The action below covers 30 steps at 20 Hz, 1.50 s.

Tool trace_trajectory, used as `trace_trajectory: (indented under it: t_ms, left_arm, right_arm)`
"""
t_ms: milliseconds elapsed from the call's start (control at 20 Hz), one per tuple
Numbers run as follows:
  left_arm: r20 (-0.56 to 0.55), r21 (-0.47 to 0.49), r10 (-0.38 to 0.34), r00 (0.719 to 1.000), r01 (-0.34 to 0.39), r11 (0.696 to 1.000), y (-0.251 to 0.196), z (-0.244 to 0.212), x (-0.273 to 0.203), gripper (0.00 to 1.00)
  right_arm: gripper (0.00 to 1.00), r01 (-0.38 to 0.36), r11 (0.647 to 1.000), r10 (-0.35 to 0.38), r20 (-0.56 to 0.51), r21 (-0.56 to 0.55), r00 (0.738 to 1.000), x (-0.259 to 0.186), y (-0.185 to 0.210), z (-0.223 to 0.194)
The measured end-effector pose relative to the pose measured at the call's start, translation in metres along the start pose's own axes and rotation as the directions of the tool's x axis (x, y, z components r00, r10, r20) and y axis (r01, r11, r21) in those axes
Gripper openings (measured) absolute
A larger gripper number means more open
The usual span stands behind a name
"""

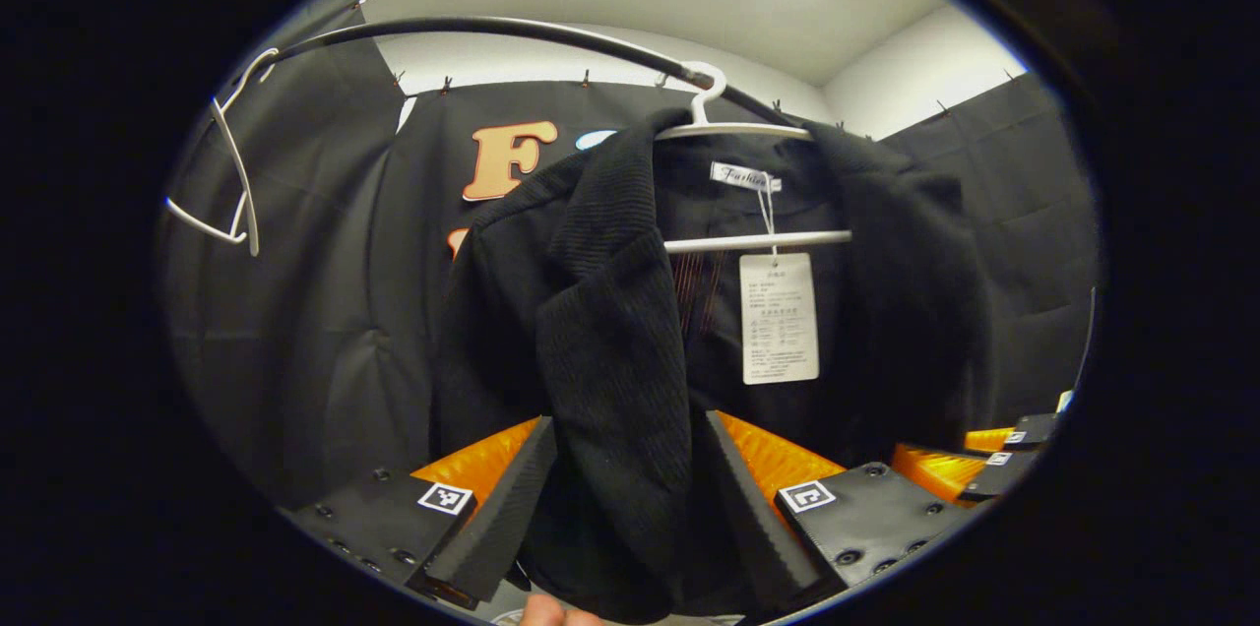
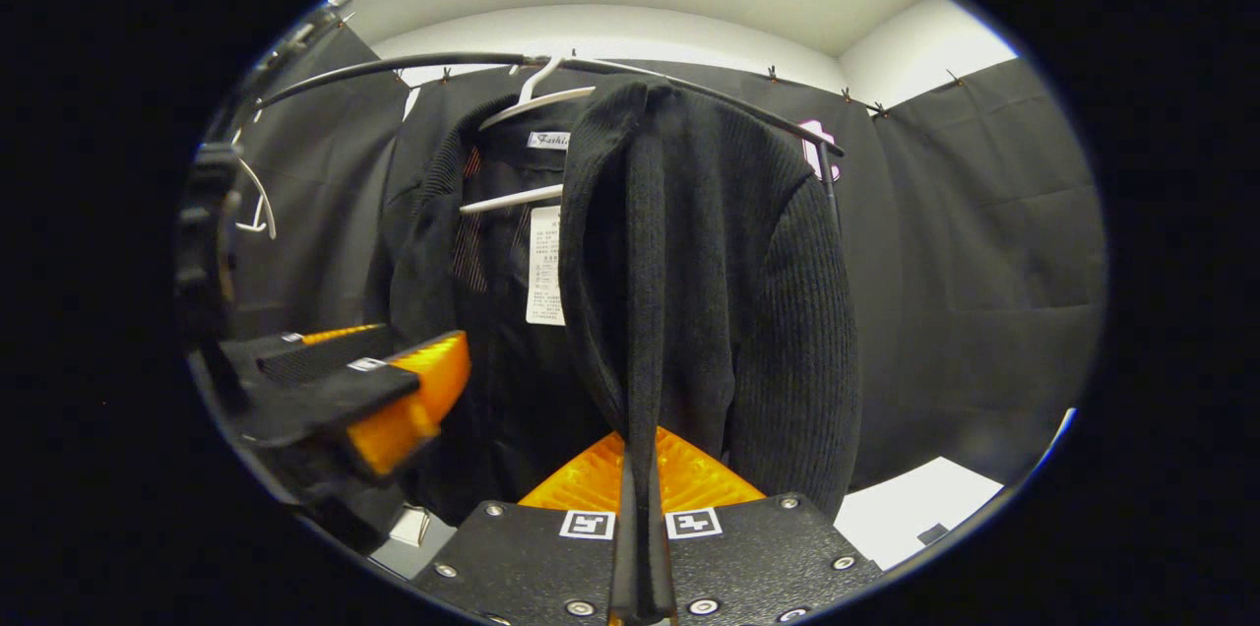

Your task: Grasp the clothes on the hanger with both hands and then place them into the laundry hamper below.

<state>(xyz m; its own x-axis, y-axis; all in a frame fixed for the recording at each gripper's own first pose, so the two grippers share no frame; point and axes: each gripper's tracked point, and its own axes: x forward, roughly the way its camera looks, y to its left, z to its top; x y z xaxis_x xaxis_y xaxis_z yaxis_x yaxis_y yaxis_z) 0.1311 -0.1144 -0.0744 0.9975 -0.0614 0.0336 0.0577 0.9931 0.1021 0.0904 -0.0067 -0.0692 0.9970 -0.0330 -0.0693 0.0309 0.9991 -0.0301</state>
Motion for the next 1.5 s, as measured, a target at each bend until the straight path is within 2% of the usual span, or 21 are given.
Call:
trace_trajectory:
  t_ms: [100, 150, 250, 350, 450, 700, 750, 800, 850, 1000, 1050, 1250, 1500]
  left_arm:
    - [0.000, 0.000, 0.024, 1.000, -0.024, 1.000, -0.001, -0.008, 0.015, 0.94]
    - [0.010, 0.011, 0.049, 0.999, -0.049, 0.999, 0.003, -0.010, 0.023, 0.97]
    - [0.031, 0.045, 0.124, 0.992, -0.125, 0.991, 0.020, -0.013, 0.035, 1.00]
    - [0.043, 0.074, 0.173, 0.984, -0.176, 0.982, 0.039, -0.014, 0.038, 0.98]
    - [0.037, 0.076, 0.185, 0.982, -0.188, 0.979, 0.054, -0.016, 0.041, 0.99]
    - [0.030, 0.031, 0.119, 0.992, -0.120, 0.992, 0.067, -0.001, 0.019, 0.17]
    - [0.032, 0.019, 0.084, 0.996, -0.085, 0.996, 0.063, 0.003, 0.014, 0.16]
    - [0.031, 0.011, 0.075, 0.997, -0.075, 0.997, 0.065, 0.006, 0.009, 0.11]
    - [0.036, 0.013, 0.065, 0.997, -0.066, 0.998, 0.069, 0.013, 0.004, 0.12]
    - [0.058, 0.026, 0.055, 0.997, -0.057, 0.998, 0.076, 0.032, -0.006, 0.12]
    - [0.048, 0.035, 0.059, 0.997, -0.061, 0.998, 0.079, 0.035, -0.011, 0.14]
    - [0.039, 0.032, 0.074, 0.996, -0.076, 0.997, 0.086, 0.048, -0.019, 0.14]
    - [0.088, 0.087, 0.123, 0.989, -0.130, 0.988, 0.100, 0.080, -0.028, 0.14]
  right_arm:
    - [0.05, -0.005, 1.000, 0.005, 0.001, 0.003, 1.000, -0.003, -0.001, 0.002]
    - [0.05, -0.006, 1.000, 0.006, 0.001, 0.007, 1.000, -0.004, -0.001, 0.003]
    - [0.05, -0.003, 1.000, 0.003, 0.003, 0.011, 1.000, -0.005, -0.004, 0.004]
    - [0.05, 0.000, 1.000, 0.000, 0.004, 0.011, 1.000, -0.005, -0.007, 0.003]
    - [0.05, 0.004, 1.000, -0.004, 0.004, 0.015, 1.000, -0.005, -0.009, 0.003]
    - [0.04, 0.010, 1.000, -0.010, 0.029, 0.015, 1.000, -0.011, -0.018, 0.008]
    - [0.09, 0.014, 1.000, -0.015, 0.045, 0.012, 0.999, -0.012, -0.019, 0.010]
    - [0.00, 0.015, 1.000, -0.015, 0.056, 0.006, 0.998, -0.013, -0.019, 0.010]
    - [0.02, 0.024, 1.000, -0.024, 0.059, -0.002, 0.998, -0.016, -0.018, 0.010]
    - [0.01, 0.043, 0.999, -0.043, 0.076, -0.002, 0.996, -0.025, -0.023, 0.018]
    - [0.01, 0.047, 0.999, -0.047, 0.084, 0.008, 0.995, -0.030, -0.024, 0.022]
    - [0.01, 0.068, 0.998, -0.069, 0.114, 0.012, 0.991, -0.042, -0.036, 0.038]
    - [0.01, 0.109, 0.994, -0.106, 0.173, -0.007, 0.979, -0.054, -0.052, 0.070]
